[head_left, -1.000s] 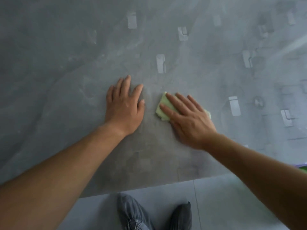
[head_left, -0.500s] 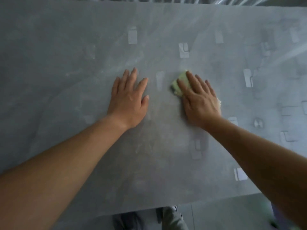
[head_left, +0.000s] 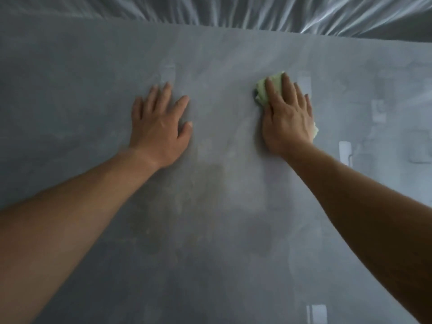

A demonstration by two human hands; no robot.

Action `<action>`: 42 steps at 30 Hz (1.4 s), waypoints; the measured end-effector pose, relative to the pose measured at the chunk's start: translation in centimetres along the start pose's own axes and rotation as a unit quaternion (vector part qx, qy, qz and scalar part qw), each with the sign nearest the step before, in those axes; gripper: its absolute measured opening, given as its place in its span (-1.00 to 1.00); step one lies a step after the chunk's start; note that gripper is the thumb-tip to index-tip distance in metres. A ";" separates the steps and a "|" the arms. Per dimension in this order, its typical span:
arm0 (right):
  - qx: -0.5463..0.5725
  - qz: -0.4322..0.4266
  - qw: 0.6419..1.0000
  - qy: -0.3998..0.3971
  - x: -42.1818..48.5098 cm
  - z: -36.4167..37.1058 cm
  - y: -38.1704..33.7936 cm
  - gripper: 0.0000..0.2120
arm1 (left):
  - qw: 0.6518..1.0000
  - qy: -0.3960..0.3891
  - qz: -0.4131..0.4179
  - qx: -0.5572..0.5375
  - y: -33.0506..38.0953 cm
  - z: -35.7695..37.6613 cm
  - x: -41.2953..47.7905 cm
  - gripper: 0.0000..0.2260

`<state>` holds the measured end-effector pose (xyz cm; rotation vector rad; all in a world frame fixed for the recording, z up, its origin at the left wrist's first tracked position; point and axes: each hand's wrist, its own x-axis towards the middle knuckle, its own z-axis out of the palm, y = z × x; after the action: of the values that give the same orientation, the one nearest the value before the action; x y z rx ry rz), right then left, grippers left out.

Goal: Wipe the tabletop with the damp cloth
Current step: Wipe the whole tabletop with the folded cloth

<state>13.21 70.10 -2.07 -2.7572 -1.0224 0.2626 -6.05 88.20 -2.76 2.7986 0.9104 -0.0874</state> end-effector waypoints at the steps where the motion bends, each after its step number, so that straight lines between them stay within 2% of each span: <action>1: 0.008 0.029 1.000 0.001 1.6 -0.2 -0.5 -0.48 | 1.000 0.007 0.001 0.001 -0.1 -0.2 0.0 -0.44; 3: 0.001 0.006 1.000 0.000 2.2 0.0 -2.3 -0.47 | 1.000 0.021 0.006 0.005 -0.1 -0.7 0.4 -0.48; 7: -0.034 -0.207 0.978 -0.020 -2.0 1.0 -3.0 -0.48 | 0.999 0.030 0.010 0.015 -0.3 -1.6 1.3 -0.53; 9: -0.043 -0.242 0.969 -0.037 -0.9 0.7 -1.6 -0.49 | 0.999 0.027 0.008 0.014 -0.5 -1.7 1.9 -0.51; 11: -0.042 -0.172 0.984 -0.026 2.6 0.0 -0.8 -0.47 | 1.000 0.011 0.004 0.019 -0.7 -1.8 2.5 -0.47; 13: -0.011 -0.042 0.999 -0.013 6.3 -0.6 -1.1 -0.45 | 0.999 -0.029 -0.007 0.017 -1.3 -1.6 3.1 -0.43; 15: -0.005 0.005 1.000 -0.006 7.2 -0.5 -2.9 -0.45 | 0.998 -0.053 -0.008 0.016 -1.8 -1.4 3.4 -0.39; 16: -0.012 -0.028 1.000 -0.005 6.3 -0.1 -3.9 -0.45 | 0.998 -0.053 -0.003 0.018 -1.9 -1.4 3.3 -0.38; 19: -0.037 -0.209 0.977 -0.034 2.2 1.0 -5.3 -0.47 | 0.998 -0.052 0.003 0.021 -2.0 -1.8 3.4 -0.37; 21: -0.041 -0.236 0.970 -0.045 3.0 0.8 -4.7 -0.49 | 0.998 -0.055 0.002 0.020 -2.2 -1.9 3.5 -0.37; 22: -0.036 -0.205 0.978 -0.031 4.5 0.6 -4.3 -0.49 | 0.998 -0.055 0.004 0.018 -2.3 -1.8 3.5 -0.37; 24: -0.020 -0.086 0.996 -0.008 8.3 -0.2 -4.0 -0.47 | 0.998 -0.055 0.008 0.017 -2.5 -1.7 3.4 -0.37; 26: 0.005 0.024 1.000 -0.001 11.4 -0.6 -4.7 -0.47 | 0.998 -0.053 0.011 0.019 -2.6 -1.5 3.4 -0.37; 27: 0.003 0.046 0.999 0.005 11.9 -0.4 -5.7 -0.47 | 0.998 -0.050 0.013 0.020 -2.7 -1.5 3.4 -0.37; 28: -0.003 0.036 0.999 0.006 11.6 -0.1 -6.9 -0.47 | 0.999 -0.045 0.015 0.020 -2.8 -1.6 3.4 -0.38; 29: -0.007 -0.010 1.000 0.004 10.9 0.3 -7.8 -0.48 | 0.999 -0.041 0.017 0.019 -2.9 -1.6 3.5 -0.38; 32: -0.042 -0.185 0.981 -0.029 8.8 1.0 -7.5 -0.50 | 0.999 -0.036 0.023 0.012 -3.4 -1.6 3.5 -0.39; 33: -0.047 -0.196 0.979 -0.029 9.4 0.7 -6.9 -0.51 | 0.999 -0.034 0.025 0.008 -3.6 -1.7 3.5 -0.40; 36: -0.009 -0.067 0.998 -0.010 12.8 -0.4 -6.5 -0.51 | 0.999 -0.032 0.033 -0.002 -3.9 -1.7 3.5 -0.43; 38: -0.002 -0.025 1.000 0.003 12.8 0.1 -8.4 -0.51 | 0.998 -0.043 0.035 -0.007 -4.0 -1.7 3.5 -0.44; 39: -0.008 -0.052 0.999 0.007 11.9 0.5 -9.5 -0.50 | 0.998 -0.050 0.035 -0.015 -4.1 -1.7 3.5 -0.44; 42: -0.040 -0.210 0.976 -0.027 9.1 1.2 -10.0 -0.50 | 0.996 -0.057 0.036 -0.057 -4.3 -1.9 3.6 -0.46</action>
<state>13.46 83.64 -1.78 -2.5256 -1.6252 0.2364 -5.62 94.05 -2.07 2.6872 0.7617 -0.1782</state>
